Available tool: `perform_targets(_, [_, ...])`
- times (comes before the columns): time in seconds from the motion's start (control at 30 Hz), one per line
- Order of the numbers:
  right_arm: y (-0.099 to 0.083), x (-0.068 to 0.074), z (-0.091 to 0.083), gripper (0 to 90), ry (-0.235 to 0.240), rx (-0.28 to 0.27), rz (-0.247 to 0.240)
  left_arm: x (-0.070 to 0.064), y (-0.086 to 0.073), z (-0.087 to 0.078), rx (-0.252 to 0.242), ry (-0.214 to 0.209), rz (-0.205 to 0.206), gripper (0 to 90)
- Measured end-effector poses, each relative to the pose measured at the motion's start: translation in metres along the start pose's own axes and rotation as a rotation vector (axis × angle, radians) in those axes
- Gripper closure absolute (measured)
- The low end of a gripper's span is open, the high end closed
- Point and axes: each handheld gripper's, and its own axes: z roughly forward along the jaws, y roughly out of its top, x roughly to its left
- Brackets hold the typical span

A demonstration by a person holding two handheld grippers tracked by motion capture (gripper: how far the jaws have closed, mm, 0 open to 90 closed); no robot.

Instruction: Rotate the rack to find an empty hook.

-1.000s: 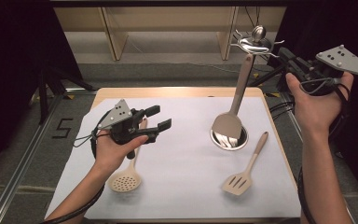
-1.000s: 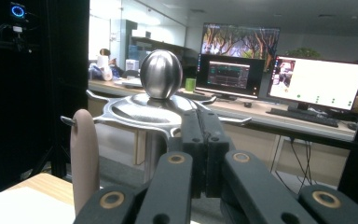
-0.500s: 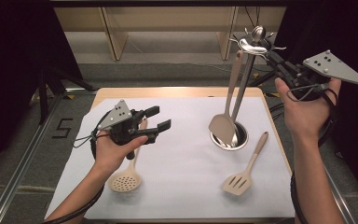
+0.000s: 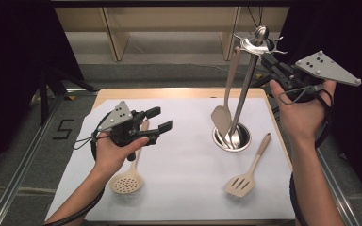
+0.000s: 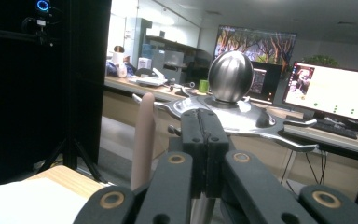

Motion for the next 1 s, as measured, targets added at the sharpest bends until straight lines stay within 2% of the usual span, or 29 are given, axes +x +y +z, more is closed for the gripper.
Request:
perform_targets(0.1, [0.000,0.002,0.001,90.0,0.000,0.003,-0.012,0.000,-0.001,0.001,0.003,0.001,-0.004,35.8])
perform_targets(0.37, [0.000,0.003,0.002,90.0,0.003,0.007,-0.005,0.001,-0.002,0.001,0.002,0.002,-0.004,35.8])
perform_targets(0.47, [0.000,0.004,0.000,88.4,-0.004,0.004,-0.015,0.002,-0.003,0.001,0.010,0.005,-0.010,35.7])
perform_targets(0.53, [-0.001,0.004,-0.003,84.7,-0.030,0.014,-0.026,0.005,-0.005,0.001,0.017,0.010,-0.013,35.6])
perform_targets(0.6, [-0.005,0.002,-0.006,83.2,-0.047,0.023,-0.013,0.007,-0.006,0.000,0.022,0.018,-0.014,35.5])
perform_targets(0.83, [-0.024,-0.005,-0.017,77.9,-0.058,0.066,-0.015,0.013,-0.009,0.001,0.048,0.059,-0.017,35.1])
perform_targets(1.0, [-0.045,-0.004,-0.024,75.4,-0.048,0.124,-0.019,0.020,-0.009,0.005,0.086,0.095,-0.048,32.8])
